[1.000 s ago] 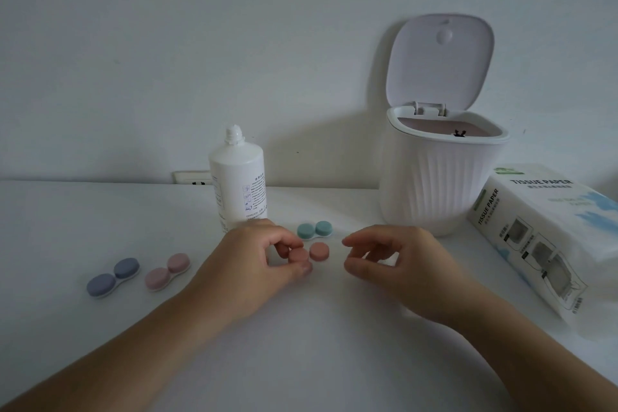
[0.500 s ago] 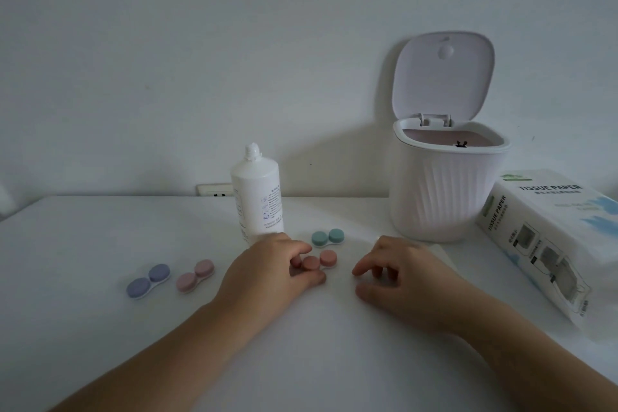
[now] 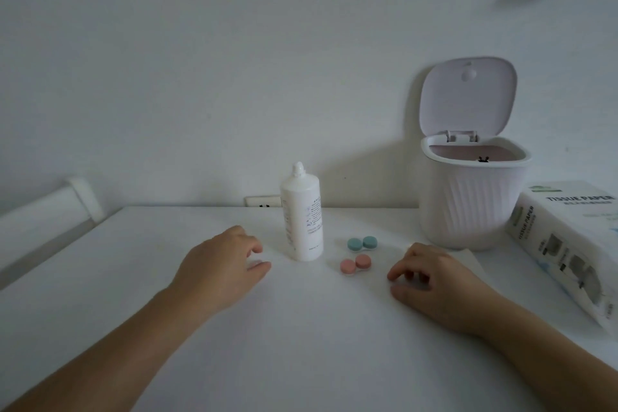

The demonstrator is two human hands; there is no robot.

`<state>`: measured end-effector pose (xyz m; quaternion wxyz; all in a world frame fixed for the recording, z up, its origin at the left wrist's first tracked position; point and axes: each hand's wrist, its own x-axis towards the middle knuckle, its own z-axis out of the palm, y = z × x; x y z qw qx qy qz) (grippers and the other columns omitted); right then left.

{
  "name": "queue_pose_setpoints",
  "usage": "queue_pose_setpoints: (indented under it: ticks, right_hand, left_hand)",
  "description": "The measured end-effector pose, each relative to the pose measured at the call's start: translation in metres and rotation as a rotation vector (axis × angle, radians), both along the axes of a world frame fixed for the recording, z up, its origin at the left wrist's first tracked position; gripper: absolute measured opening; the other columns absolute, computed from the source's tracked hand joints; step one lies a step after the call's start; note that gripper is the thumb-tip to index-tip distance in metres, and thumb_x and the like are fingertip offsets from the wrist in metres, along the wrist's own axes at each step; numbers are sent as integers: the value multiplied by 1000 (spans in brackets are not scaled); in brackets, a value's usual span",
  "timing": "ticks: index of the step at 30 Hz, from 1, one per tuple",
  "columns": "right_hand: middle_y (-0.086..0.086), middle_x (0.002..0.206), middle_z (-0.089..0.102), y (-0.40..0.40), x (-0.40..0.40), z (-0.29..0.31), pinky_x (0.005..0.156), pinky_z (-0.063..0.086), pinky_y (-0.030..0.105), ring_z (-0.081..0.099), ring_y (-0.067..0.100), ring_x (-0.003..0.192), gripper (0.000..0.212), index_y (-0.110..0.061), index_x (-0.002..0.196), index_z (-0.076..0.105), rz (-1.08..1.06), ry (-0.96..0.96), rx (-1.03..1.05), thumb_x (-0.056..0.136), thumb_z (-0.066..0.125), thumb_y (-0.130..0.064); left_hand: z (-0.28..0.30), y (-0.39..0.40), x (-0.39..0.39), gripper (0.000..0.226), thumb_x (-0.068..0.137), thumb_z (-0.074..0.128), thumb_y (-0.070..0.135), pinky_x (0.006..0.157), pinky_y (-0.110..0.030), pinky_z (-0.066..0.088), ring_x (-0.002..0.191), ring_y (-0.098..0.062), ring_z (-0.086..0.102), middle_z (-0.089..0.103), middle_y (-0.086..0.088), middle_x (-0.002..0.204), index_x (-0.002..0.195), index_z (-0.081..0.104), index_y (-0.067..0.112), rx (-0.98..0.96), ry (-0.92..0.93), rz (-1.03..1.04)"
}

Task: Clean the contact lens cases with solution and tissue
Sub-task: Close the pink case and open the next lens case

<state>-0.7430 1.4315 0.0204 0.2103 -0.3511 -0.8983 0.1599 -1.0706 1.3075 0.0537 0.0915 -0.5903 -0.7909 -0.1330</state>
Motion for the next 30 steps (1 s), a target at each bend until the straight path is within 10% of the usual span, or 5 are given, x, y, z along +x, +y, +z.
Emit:
queue_pose_setpoints:
  ticks: [9,30]
  right_hand:
    - [-17,88,56,0,1,-1,72,36,9,53,-2,85,9,-39,93,71,-9,-2,9,86,70,-44]
    - [-19,82,60,-7,3,11,70,45,15,58,5,84,36,-45,97,68,53,128,-29,71,68,-69]
  left_hand:
    - [-19,-11,-15,45,95,46,58,52,-26,32,61,-7,51,48,5,83,62,49,26,-75,58,69]
    - [-8,42,92,24,91,60,52,70,-24,48,87,-2,55,60,11,91,92,63,28,-50,-194,-654]
